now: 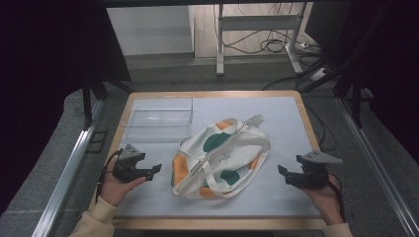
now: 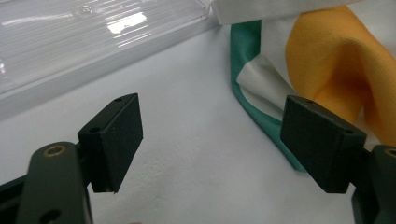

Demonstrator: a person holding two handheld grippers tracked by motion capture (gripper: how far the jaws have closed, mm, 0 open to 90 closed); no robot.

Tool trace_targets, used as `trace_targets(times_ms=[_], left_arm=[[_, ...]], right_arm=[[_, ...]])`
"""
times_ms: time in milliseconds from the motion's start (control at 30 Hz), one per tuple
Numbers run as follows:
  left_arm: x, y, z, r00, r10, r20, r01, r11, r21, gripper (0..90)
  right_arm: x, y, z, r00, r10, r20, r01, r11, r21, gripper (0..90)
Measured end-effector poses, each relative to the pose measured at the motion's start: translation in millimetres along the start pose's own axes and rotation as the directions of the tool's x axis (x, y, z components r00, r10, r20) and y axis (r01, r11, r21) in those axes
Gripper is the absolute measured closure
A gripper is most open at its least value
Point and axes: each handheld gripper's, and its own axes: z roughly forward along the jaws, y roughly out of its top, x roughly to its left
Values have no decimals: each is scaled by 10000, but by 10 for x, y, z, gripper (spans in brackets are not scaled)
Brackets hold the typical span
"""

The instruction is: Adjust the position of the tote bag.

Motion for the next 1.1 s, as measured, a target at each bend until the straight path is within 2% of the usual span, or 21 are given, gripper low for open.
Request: trace_targets(times_ms=[200, 333, 367, 400, 533, 600, 667, 700, 767, 900, 933, 1033, 1100], left_arm=[[19, -10, -57, 9999, -68, -101, 68, 10000, -2, 228], [1, 32, -92, 9999, 22, 142, -22, 10000, 19, 268], [-20, 62, -112, 9992, 153, 360, -159, 9997, 161, 278], [-20, 62, -112, 9992, 153, 360, -159, 9997, 161, 284], [-104, 107, -155, 9970, 567, 523, -606, 9954, 748, 297], [-151, 128, -185, 9959, 632, 650, -684, 9943, 815, 294], [-198, 168, -234, 9930, 740, 920, -817, 9932, 828, 294], [-198, 168, -234, 9930, 740, 920, -817, 9932, 828, 294], [-227, 212, -262, 9887, 830, 1245, -921, 9934, 685, 295], [-301, 258, -312, 9855, 914, 1427, -1000, 9935, 542, 305], [-374, 296, -362, 9811, 1101, 1593, -1178, 9922, 396, 308], [-457, 341, -409, 9770, 1236, 1738, -1308, 9909, 304, 312], [-568, 402, -447, 9713, 1405, 1917, -1485, 9885, 282, 311]], right_arm=[[-8, 18, 14, 10000, -28, -3, 28, 10000, 30, 202], [10, -10, 21, 9999, -67, -116, 68, 9999, 110, 202], [19, -14, 20, 9999, -77, -126, 78, 9999, 121, 203], [19, -14, 20, 9999, -77, -126, 78, 9999, 121, 203], [28, -2, 28, 9999, -149, -6, 149, 9996, 247, 202], [31, -7, 31, 9999, -146, 17, 145, 9995, 280, 202], [38, -22, 39, 9998, -166, 55, 164, 9993, 336, 203], [40, -32, 47, 9998, -194, 64, 191, 9991, 377, 203], [44, -52, 65, 9995, -302, 98, 297, 9983, 511, 203], [50, -65, 95, 9993, -360, 139, 350, 9974, 633, 203], [55, -57, 112, 9993, -345, 132, 336, 9975, 623, 203], [71, -44, 133, 9992, -394, 120, 385, 9974, 616, 203], [82, -48, 143, 9990, -431, 89, 425, 9970, 648, 202]])
